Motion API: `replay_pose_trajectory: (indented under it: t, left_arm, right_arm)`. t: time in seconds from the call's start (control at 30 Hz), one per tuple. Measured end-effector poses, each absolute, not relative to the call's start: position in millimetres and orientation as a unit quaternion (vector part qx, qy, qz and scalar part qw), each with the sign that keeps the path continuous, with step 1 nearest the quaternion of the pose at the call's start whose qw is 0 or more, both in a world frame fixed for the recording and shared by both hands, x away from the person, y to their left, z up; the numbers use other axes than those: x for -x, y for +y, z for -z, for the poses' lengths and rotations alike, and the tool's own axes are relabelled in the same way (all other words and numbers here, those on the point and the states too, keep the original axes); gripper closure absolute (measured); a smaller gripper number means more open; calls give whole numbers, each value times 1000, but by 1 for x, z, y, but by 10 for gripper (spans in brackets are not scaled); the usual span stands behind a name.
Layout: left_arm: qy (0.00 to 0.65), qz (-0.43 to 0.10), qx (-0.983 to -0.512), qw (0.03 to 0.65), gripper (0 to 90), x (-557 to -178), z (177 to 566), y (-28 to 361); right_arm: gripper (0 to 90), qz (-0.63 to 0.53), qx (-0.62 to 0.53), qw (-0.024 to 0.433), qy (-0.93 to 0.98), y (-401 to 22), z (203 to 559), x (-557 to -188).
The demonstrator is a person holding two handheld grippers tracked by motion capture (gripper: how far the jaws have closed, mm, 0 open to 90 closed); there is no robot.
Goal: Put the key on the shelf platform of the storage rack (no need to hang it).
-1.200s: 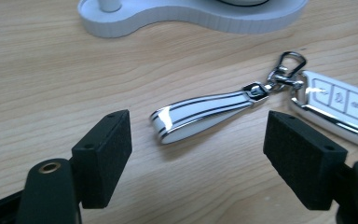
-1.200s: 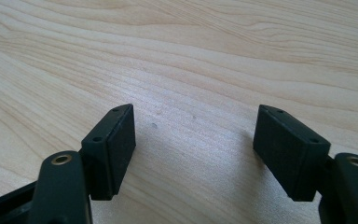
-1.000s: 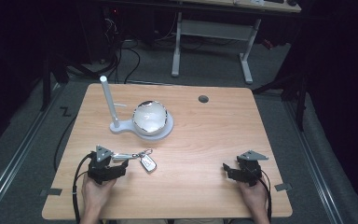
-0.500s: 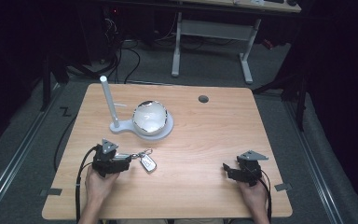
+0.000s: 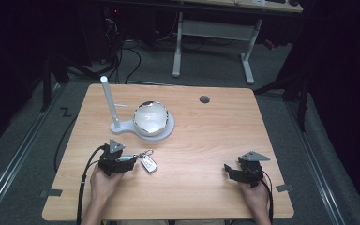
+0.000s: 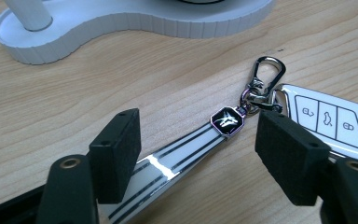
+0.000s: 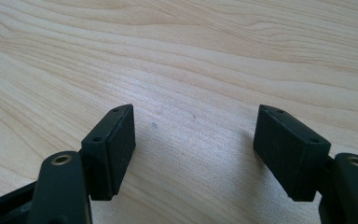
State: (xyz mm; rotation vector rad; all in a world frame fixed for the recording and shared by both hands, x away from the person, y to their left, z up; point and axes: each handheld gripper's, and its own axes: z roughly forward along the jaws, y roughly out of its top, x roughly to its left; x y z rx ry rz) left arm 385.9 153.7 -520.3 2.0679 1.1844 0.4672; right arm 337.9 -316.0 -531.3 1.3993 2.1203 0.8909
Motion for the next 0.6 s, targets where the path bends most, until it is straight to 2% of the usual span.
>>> replay_pose_trajectory:
  t: [0.33, 0.6]
  left_arm:
    - [452, -173, -799, 357, 383, -388, 524, 150]
    - [442, -174, -810, 345, 507, -389, 527, 149]
  right_arm:
    - [299, -322, -507, 223, 768, -316, 531, -338]
    - [300, -322, -507, 224, 768, -316, 531, -338]
